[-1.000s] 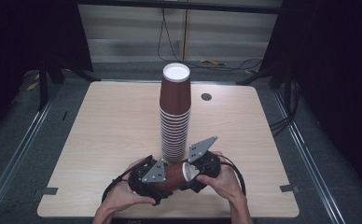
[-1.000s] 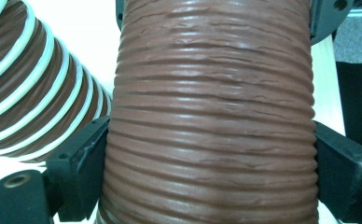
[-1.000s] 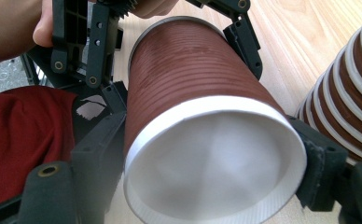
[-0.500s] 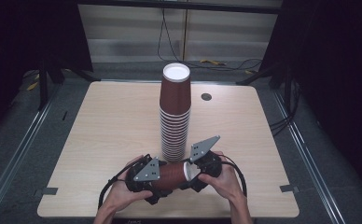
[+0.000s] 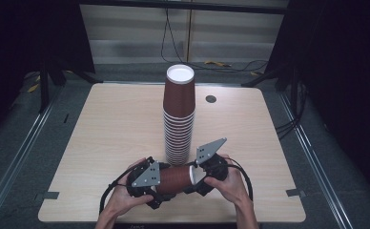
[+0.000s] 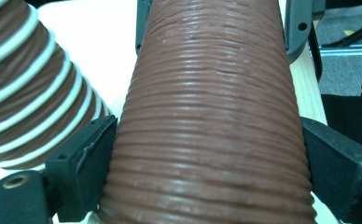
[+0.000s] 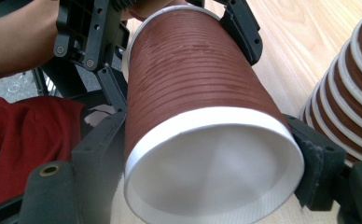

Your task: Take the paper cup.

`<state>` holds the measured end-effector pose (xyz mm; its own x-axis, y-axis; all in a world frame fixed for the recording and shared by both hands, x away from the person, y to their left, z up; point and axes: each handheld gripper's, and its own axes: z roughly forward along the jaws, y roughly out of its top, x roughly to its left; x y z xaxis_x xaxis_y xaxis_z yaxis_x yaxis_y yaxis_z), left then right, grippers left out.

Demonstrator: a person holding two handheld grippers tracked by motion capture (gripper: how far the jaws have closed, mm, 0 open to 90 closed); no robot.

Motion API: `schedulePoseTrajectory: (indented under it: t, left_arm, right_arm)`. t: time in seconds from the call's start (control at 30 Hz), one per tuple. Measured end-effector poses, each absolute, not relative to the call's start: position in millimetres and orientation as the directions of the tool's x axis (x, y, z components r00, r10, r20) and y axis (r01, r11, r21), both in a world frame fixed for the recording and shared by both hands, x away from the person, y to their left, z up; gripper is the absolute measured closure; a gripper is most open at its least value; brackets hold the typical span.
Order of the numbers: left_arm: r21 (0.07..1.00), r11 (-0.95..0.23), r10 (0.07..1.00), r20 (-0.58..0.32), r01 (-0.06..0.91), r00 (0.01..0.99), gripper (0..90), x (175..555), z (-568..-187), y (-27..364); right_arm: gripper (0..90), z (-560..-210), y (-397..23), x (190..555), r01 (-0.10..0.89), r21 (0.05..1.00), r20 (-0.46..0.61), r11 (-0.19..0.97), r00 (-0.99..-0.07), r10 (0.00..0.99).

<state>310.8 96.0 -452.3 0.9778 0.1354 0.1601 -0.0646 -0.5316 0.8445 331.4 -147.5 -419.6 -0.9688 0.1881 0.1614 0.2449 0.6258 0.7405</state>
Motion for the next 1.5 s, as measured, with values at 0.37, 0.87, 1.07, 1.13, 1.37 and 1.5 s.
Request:
schedulePoseTrajectory:
  t: [0.37, 0.87, 1.07, 1.13, 1.37, 1.5]
  left_arm:
    - [0.902, -0.429, 0.156, 0.130, -0.051, 0.979, 15.6, 311.3, -447.4, 108.3]
    - [0.956, -0.292, 0.286, 0.055, 0.032, 0.957, 15.5, 306.2, -442.1, 128.6]
    - [0.971, -0.232, 0.321, 0.014, 0.064, 0.947, 15.6, 303.1, -453.3, 134.0]
    - [0.969, -0.238, 0.328, 0.013, 0.069, 0.945, 15.6, 302.8, -455.2, 134.9]
    - [0.975, -0.209, 0.335, -0.004, 0.079, 0.942, 15.5, 304.0, -457.4, 139.9]
    - [0.975, -0.207, 0.339, -0.011, 0.086, 0.941, 15.5, 304.3, -460.1, 141.0]
  right_arm:
    - [23.0, -421.5, -148.8, 331.4, 0.255, 0.723, 0.153, 0.642, -0.966, 0.211]
    - [22.7, -433.6, -166.4, 332.5, 0.325, 0.766, 0.194, 0.555, -0.940, 0.282]
    - [22.6, -439.3, -171.5, 329.4, 0.337, 0.787, 0.206, 0.517, -0.933, 0.294]
    - [22.6, -442.0, -173.2, 329.3, 0.337, 0.797, 0.212, 0.501, -0.933, 0.290]
    - [22.6, -446.4, -175.8, 327.9, 0.328, 0.830, 0.223, 0.451, -0.936, 0.271]
    - [22.6, -449.4, -178.0, 327.4, 0.323, 0.848, 0.230, 0.420, -0.938, 0.258]
